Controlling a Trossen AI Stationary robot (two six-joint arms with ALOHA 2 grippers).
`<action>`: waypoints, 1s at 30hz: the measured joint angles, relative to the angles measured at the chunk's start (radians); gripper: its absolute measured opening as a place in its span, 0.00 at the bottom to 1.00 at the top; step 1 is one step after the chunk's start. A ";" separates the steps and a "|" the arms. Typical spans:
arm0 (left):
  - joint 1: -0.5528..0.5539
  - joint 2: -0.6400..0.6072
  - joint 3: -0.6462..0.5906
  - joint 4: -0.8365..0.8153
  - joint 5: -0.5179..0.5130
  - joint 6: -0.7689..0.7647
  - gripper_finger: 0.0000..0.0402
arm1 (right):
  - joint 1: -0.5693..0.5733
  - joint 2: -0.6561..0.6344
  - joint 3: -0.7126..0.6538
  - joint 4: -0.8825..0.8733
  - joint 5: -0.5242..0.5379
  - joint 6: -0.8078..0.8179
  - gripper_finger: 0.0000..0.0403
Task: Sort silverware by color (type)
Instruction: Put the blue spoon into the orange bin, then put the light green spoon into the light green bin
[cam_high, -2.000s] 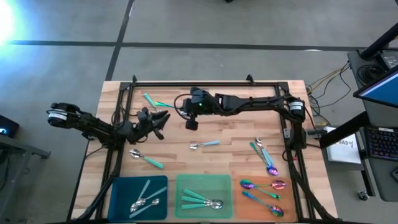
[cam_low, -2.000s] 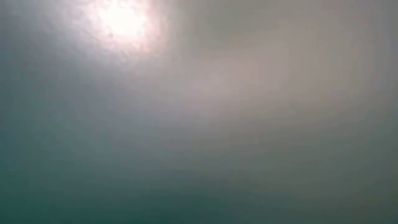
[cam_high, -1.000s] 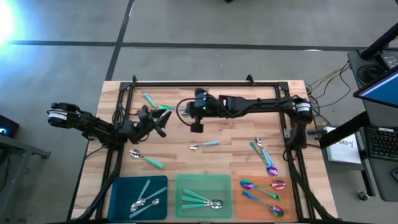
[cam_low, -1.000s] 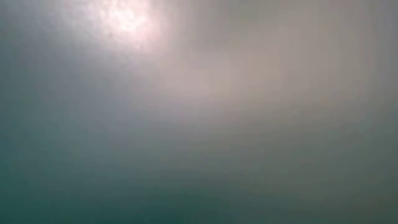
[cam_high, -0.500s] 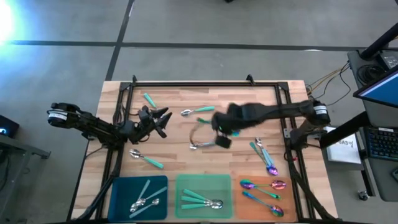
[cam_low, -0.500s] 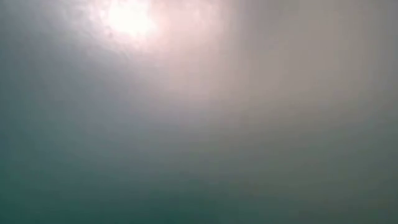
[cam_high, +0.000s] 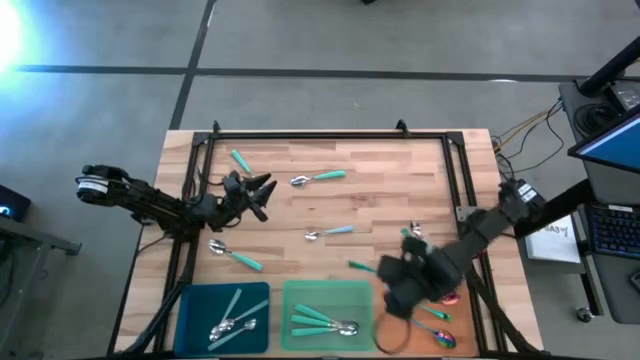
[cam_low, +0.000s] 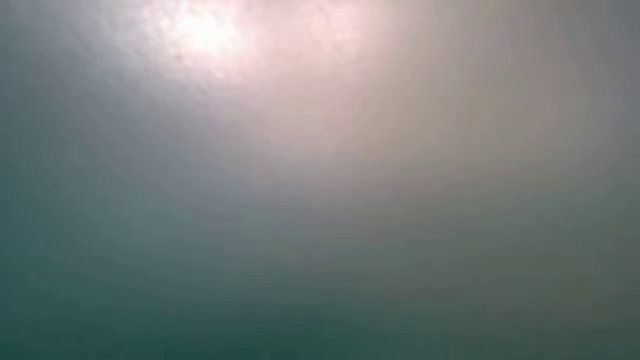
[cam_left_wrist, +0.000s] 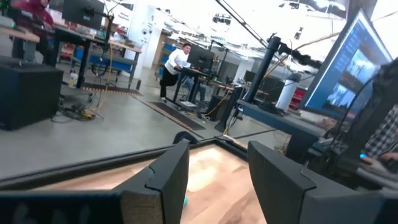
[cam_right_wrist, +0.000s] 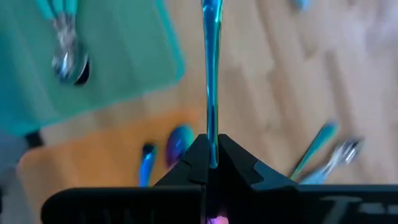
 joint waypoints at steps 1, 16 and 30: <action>0.000 0.000 0.001 -0.002 0.000 -0.018 0.37 | 0.036 0.000 -0.011 -0.001 0.000 0.060 0.02; -0.001 0.000 0.007 -0.003 0.191 -0.236 0.37 | 0.384 0.045 -0.190 0.093 -0.058 0.688 0.02; -0.001 0.000 0.015 -0.083 0.244 -0.250 0.37 | 0.385 0.057 -0.199 0.098 -0.047 0.645 0.26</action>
